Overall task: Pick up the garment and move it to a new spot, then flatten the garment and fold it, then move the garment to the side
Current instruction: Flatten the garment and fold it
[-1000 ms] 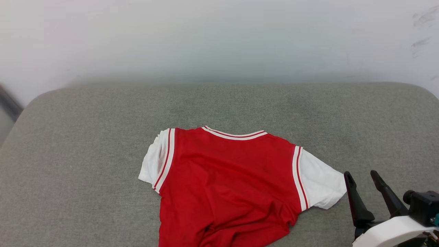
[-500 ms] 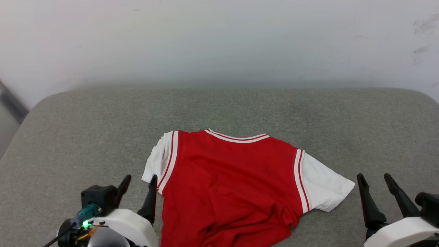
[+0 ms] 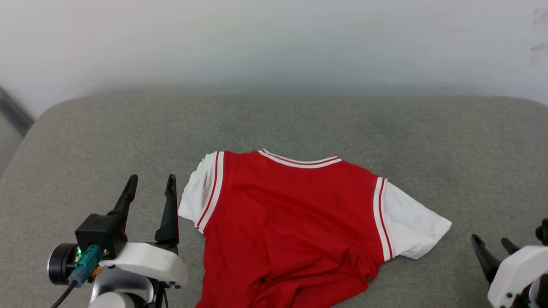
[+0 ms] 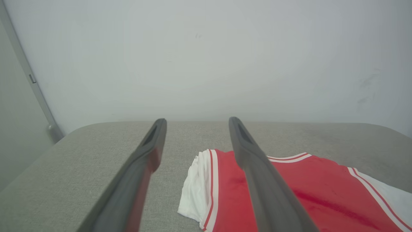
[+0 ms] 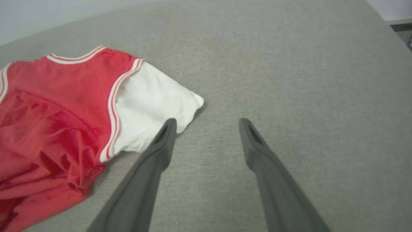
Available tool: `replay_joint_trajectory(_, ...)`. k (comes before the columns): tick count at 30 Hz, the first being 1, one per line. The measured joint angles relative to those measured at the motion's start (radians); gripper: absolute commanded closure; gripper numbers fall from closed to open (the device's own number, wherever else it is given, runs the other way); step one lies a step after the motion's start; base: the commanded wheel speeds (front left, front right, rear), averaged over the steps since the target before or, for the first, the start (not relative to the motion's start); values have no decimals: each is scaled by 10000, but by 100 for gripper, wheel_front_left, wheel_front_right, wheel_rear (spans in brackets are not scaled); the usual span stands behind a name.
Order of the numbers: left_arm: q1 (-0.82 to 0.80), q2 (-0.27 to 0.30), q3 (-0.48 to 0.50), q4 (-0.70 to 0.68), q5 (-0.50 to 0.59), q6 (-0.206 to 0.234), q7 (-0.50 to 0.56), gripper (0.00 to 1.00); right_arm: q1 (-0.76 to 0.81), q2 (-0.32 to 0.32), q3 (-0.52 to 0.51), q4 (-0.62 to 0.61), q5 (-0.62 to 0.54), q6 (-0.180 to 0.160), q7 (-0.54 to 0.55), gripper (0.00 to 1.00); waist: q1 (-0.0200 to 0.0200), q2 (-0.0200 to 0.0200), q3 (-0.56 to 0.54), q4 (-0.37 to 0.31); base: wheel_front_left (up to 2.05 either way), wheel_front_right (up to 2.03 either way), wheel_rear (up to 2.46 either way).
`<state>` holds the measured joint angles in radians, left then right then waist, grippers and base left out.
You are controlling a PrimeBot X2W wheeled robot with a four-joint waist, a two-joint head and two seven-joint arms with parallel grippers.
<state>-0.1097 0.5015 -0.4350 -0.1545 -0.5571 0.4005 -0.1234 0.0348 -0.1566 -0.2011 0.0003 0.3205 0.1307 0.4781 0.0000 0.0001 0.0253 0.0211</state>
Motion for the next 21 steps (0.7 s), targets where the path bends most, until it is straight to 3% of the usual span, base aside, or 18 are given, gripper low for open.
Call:
replay_joint_trajectory(4,-209,-63,-75,-199,109,61,-2,0,-1010,-717,-31,1072,537,0,1421,0,0,0,435,149,0,0,0)
replay_joint_trajectory(9,-483,-186,-155,-207,165,42,-35,0,-2256,-1083,359,2150,863,2,2477,0,0,0,1060,385,0,0,0)
replay_joint_trajectory(21,-984,-610,-401,570,-132,-385,-130,0,-3803,-1685,1655,4401,1647,0,2970,0,0,0,1995,1050,0,0,0)
